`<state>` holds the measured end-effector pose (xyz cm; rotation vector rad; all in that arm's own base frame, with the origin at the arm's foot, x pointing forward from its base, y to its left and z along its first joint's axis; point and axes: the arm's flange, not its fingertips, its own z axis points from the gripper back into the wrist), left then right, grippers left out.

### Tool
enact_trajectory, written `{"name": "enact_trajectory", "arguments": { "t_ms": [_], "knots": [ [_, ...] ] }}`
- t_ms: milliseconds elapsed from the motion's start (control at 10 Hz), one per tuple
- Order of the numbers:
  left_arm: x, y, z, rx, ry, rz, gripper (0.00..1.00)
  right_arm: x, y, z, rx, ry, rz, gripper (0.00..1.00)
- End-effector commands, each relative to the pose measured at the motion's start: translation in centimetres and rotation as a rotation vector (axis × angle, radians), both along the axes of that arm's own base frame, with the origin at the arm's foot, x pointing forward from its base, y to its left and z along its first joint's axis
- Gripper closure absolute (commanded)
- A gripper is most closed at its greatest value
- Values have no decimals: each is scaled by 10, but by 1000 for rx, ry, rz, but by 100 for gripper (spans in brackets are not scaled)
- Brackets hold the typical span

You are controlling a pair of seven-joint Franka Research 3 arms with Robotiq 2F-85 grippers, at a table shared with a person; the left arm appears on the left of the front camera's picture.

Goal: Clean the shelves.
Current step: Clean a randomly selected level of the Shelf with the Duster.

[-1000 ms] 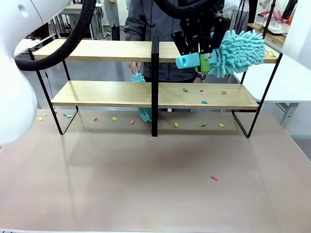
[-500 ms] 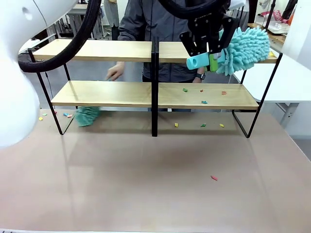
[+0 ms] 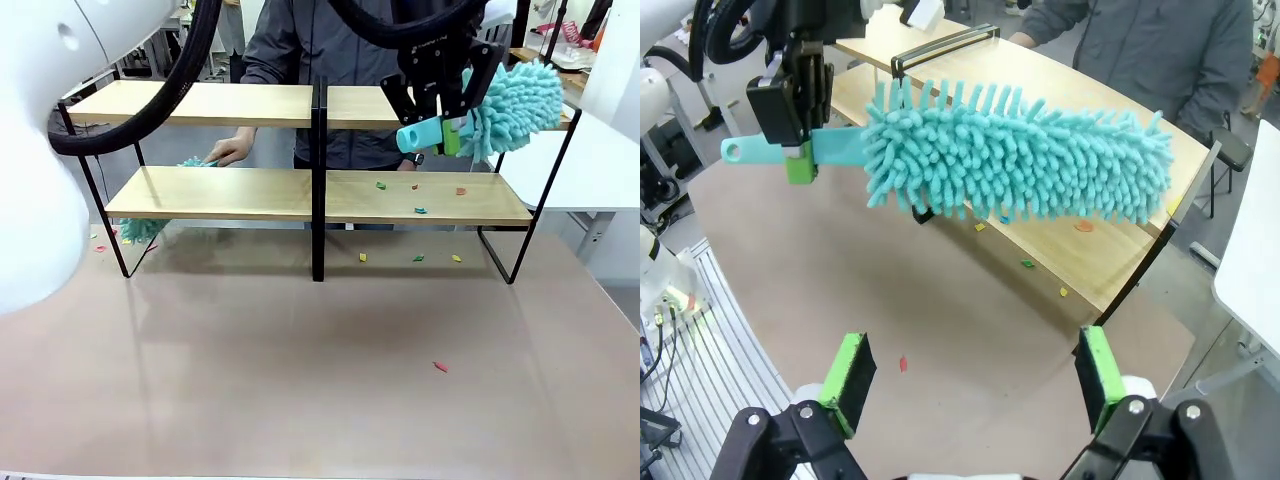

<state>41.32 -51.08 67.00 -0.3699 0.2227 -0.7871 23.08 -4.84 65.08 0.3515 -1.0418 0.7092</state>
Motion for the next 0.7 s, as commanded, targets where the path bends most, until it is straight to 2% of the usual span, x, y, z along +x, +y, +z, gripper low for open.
{"name": "enact_trajectory", "arguments": {
  "t_ms": [0, 400, 500, 600],
  "knots": [
    [1, 0, 4, 5, -33, 21, 88, 0, 0, 1, 0, -1, 1, 0],
    [1, 0, 4, 5, -33, 21, 88, 0, 0, 1, 0, -1, 1, 0],
    [2, 0, -1, 3, -10, 7, 88, 0, 0, 1, 0, -1, 1, 0],
    [3, 13, 6, -69, -108, 78, 88, 0, 0, 1, 0, -1, 1, 0]
  ]
}}
